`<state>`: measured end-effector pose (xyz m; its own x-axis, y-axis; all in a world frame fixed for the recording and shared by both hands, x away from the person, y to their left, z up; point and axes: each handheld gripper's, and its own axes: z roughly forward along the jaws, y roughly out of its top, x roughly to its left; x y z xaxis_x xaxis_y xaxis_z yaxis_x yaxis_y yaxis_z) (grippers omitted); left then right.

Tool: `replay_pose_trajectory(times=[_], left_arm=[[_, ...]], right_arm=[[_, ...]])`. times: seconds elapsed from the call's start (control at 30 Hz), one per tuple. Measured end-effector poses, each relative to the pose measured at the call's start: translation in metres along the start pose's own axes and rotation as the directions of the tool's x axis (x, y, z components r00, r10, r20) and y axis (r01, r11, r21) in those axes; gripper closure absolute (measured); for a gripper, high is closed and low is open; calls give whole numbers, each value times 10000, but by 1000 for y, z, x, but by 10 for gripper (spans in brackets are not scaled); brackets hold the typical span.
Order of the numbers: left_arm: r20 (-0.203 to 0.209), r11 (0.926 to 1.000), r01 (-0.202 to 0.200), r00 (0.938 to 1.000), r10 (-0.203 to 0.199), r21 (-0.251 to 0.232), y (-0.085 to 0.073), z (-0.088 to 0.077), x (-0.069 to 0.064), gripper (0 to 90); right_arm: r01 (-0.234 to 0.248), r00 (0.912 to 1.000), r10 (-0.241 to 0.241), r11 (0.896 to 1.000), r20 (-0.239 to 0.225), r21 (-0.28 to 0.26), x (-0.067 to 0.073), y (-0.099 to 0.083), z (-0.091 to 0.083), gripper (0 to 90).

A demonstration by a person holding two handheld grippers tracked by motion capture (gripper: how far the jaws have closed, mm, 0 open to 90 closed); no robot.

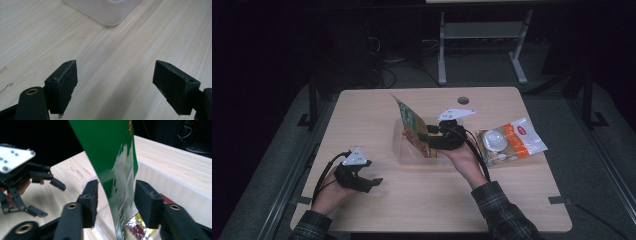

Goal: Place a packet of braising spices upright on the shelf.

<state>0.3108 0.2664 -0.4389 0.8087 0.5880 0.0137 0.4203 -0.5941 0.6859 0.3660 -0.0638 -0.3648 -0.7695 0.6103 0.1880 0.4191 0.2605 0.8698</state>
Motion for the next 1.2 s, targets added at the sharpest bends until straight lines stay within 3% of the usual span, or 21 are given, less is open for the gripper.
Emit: replay_pose_trajectory(times=[0.23, 0.47, 0.8, 0.97, 1.2], left_arm=[[-8, 10000, 13, 10000, -13, -13, 0, 0, 0, 191], [67, 10000, 44, 10000, -44, 11, 1, 1, -2, 190], [329, 10000, 45, 9994, -45, 5, 1, 2, -3, 177], [453, 9999, 35, 9990, -30, -106, 2, 1, -6, 163], [676, 9998, -73, 9977, 86, -189, 1, -1, -15, 161]], right_arm=[[452, 9980, -439, 9986, -448, 275, 10, -2, -11, 393], [504, 9951, -475, 9982, -870, 317, 15, -14, -29, 367], [1034, 9922, -969, 9911, -788, 842, 13, -38, -50, 366], [1074, 9921, -988, 9873, -769, 1167, 7, -54, -60, 364], [723, 9974, -715, 9845, -111, 1599, -9, -78, -80, 351]])
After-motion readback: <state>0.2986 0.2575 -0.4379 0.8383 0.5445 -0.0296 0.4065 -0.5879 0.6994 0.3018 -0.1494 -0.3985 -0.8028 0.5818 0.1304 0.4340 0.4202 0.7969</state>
